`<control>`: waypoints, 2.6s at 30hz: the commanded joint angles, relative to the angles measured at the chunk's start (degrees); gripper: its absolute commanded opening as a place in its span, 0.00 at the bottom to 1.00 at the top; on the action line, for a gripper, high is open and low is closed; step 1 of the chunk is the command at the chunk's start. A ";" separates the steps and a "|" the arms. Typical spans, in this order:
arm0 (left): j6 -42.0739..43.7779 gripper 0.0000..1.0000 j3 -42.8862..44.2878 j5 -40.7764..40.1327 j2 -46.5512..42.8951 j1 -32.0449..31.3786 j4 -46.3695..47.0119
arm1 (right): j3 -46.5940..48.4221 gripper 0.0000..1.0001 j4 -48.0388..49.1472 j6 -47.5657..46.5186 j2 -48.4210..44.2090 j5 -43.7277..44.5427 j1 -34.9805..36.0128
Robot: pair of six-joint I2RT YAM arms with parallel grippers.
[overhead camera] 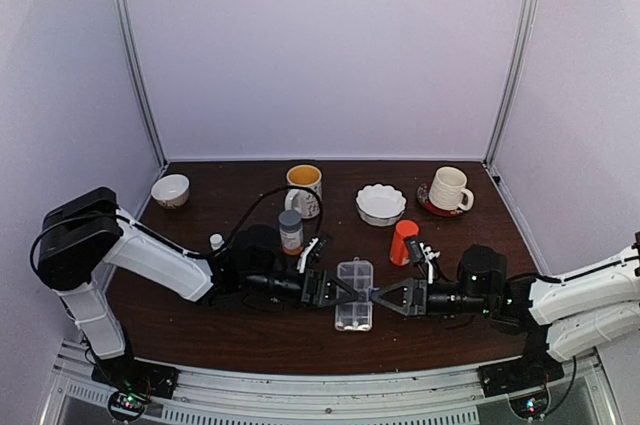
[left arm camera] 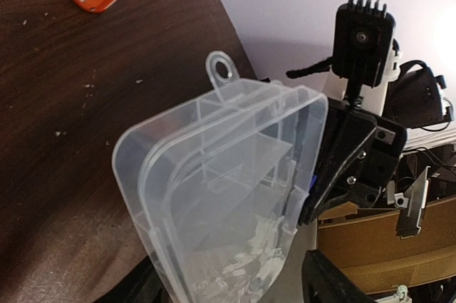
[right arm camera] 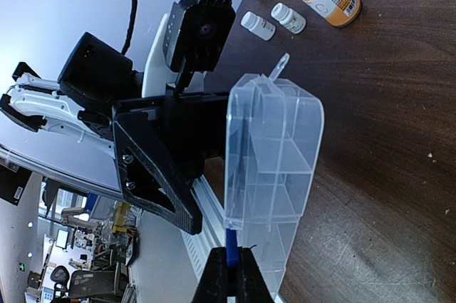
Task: Sort the pills into containers
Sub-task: Hold the lid of the pill container.
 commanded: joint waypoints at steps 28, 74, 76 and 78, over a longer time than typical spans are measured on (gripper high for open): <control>17.51 0.93 15.00 -29.96 -3.63 -8.38 -46.82 | 3.67 0.00 7.64 6.97 17.55 7.49 0.01; 15.00 0.73 24.01 -27.24 8.28 -9.61 -51.18 | 2.40 0.09 11.23 10.06 18.99 8.23 0.01; 15.22 0.67 23.44 -25.98 8.27 -9.36 -49.84 | 2.31 0.10 11.91 10.32 19.36 8.15 0.01; 15.23 0.63 23.12 -26.23 8.43 -9.25 -49.77 | 2.30 0.12 12.98 10.63 19.88 7.94 0.01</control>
